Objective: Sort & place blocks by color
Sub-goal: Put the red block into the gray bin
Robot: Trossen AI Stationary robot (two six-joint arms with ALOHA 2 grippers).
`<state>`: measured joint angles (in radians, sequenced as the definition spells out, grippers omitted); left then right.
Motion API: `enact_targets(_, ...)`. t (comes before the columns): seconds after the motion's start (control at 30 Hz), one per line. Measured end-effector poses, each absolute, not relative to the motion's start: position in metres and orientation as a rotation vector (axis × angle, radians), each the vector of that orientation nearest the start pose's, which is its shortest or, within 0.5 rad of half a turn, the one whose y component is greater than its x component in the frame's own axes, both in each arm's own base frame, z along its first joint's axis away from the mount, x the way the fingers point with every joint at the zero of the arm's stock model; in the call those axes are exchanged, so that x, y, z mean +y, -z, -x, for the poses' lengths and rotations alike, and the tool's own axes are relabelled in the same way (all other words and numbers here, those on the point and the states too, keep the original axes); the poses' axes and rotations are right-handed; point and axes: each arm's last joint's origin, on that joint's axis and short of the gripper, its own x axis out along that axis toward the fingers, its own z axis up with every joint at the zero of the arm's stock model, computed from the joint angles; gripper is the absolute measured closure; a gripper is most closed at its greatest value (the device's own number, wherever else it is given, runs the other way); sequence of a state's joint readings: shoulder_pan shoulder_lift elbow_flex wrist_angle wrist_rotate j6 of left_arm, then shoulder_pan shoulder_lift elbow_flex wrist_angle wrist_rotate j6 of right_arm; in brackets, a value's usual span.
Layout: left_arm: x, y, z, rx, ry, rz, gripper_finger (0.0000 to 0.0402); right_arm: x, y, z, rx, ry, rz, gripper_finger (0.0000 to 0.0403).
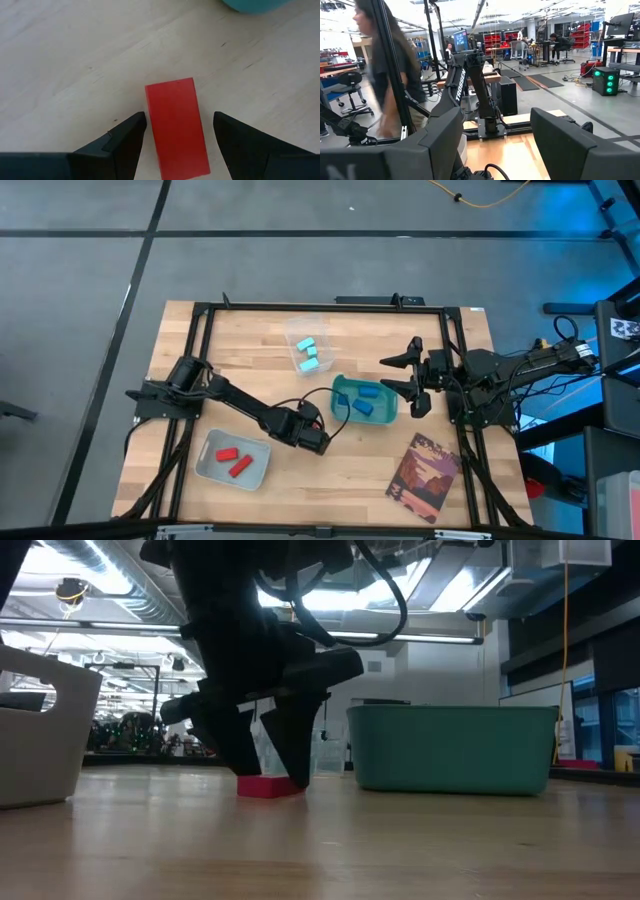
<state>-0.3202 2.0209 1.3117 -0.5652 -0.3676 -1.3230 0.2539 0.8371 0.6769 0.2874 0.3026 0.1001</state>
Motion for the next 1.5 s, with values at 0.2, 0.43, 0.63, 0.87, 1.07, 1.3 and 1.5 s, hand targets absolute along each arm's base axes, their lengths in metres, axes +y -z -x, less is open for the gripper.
enact_targets(0.2,-0.112,-0.136,-0.37,0.954,-0.772,0.714,0.0209,0.039,-0.332,-0.185,-0.124,0.043,-0.135,0.0162)
enact_targets(0.43,-0.112,-0.136,-0.37,0.973,-0.74,0.664,0.0281,0.039,-0.332,-0.185,-0.124,0.043,-0.135,0.0162)
enact_targets(0.63,-0.109,-0.144,-0.369,0.996,-0.686,0.613,0.0281,0.039,-0.332,-0.185,-0.123,0.043,-0.135,0.0162)
enact_targets(0.87,-0.098,-0.194,-0.362,0.929,-0.56,0.498,0.0281,0.039,-0.332,-0.185,-0.123,0.043,-0.134,0.0162)
enact_targets(1.07,-0.082,-0.267,-0.337,0.741,-0.484,0.361,0.0281,0.039,-0.331,-0.186,-0.118,0.041,-0.133,0.0162)
enact_targets(1.3,-0.061,-0.353,-0.29,0.449,-0.382,0.203,0.0281,0.04,-0.331,-0.186,-0.116,0.024,-0.13,0.0162)
enact_targets(1.5,-0.045,-0.371,-0.248,0.134,-0.253,0.208,0.0281,0.04,-0.331,-0.186,-0.115,0.009,-0.127,0.0162)
